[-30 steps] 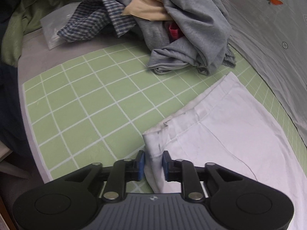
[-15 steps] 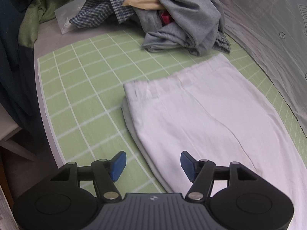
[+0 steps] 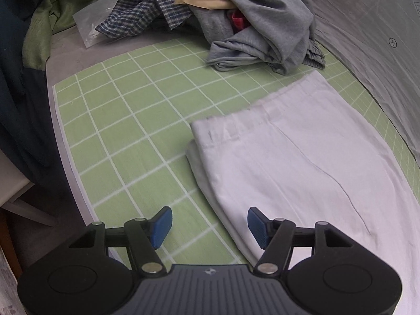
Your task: Fold clothes
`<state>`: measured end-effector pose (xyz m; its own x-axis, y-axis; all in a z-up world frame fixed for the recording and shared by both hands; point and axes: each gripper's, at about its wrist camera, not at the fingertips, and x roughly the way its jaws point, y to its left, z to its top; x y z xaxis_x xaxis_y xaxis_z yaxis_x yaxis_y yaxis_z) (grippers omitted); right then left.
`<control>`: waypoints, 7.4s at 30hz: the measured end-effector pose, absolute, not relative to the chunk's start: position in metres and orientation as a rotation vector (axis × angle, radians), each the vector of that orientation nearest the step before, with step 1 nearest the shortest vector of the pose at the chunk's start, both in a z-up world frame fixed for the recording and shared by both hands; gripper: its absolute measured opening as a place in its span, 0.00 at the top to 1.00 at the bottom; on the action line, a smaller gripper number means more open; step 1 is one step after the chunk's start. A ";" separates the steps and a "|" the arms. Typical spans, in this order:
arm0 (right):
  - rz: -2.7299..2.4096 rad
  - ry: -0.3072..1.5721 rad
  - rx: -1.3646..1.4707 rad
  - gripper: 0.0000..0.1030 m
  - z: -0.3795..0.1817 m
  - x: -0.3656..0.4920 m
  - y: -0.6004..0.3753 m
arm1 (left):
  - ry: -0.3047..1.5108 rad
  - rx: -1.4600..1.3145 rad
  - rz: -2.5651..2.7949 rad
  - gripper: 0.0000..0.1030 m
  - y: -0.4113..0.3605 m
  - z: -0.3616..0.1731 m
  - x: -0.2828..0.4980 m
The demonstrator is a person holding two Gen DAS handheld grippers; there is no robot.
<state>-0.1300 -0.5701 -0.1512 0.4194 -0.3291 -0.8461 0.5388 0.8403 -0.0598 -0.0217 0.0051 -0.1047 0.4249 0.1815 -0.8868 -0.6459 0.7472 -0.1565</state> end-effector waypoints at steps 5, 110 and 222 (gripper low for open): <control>-0.604 1.006 0.230 0.18 -0.151 -0.140 -0.550 | 1.003 -0.529 0.514 0.32 0.024 -0.110 -0.009; -0.266 0.779 0.263 0.08 -0.106 0.039 -0.428 | 1.000 -0.148 -0.038 0.29 -0.096 -0.071 0.078; -0.539 0.793 0.249 0.00 -0.116 -0.107 -0.721 | 1.003 -0.144 -0.038 0.02 -0.328 -0.061 -0.007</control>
